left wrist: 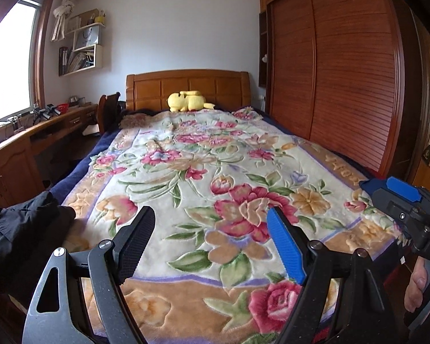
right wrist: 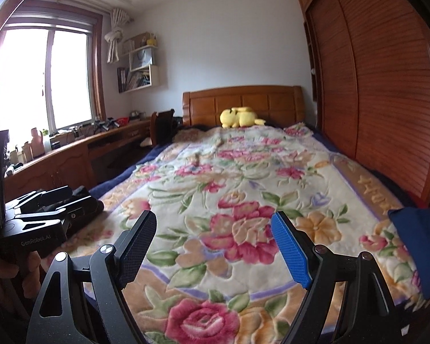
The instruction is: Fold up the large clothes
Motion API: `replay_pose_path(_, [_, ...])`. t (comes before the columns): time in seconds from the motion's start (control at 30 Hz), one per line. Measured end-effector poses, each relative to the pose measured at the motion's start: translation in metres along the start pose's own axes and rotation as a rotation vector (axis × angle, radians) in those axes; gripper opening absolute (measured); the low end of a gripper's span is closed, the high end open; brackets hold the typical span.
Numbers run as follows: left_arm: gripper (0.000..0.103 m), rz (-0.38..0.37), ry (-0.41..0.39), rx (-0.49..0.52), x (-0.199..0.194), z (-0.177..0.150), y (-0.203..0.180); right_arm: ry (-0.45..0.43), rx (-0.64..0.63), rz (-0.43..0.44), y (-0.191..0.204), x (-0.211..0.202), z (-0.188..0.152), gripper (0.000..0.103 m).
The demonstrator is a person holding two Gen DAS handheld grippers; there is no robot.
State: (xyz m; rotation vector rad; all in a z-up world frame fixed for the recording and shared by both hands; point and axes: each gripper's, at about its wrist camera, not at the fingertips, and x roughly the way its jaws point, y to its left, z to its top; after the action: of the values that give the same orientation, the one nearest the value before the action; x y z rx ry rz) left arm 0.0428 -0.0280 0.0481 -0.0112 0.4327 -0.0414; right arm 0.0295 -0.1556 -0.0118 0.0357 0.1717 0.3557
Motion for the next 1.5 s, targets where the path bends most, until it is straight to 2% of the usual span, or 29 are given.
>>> replay_pose_path(0.13, [0.081, 0.005, -0.032, 0.003, -0.014, 0.002, 0.000, -0.029, -0.006, -0.005, 0.005, -0.017, -0.003, 0.084])
replay_pose_path(0.3, [0.081, -0.003, -0.053, -0.005, -0.024, 0.001, 0.001, -0.036, -0.014, -0.019, 0.005, -0.015, -0.008, 0.084])
replay_pose_path(1.5, [0.081, 0.008, -0.036, -0.016, -0.021, -0.007, 0.006, -0.014, -0.027, -0.012, 0.000, -0.004, 0.001, 0.084])
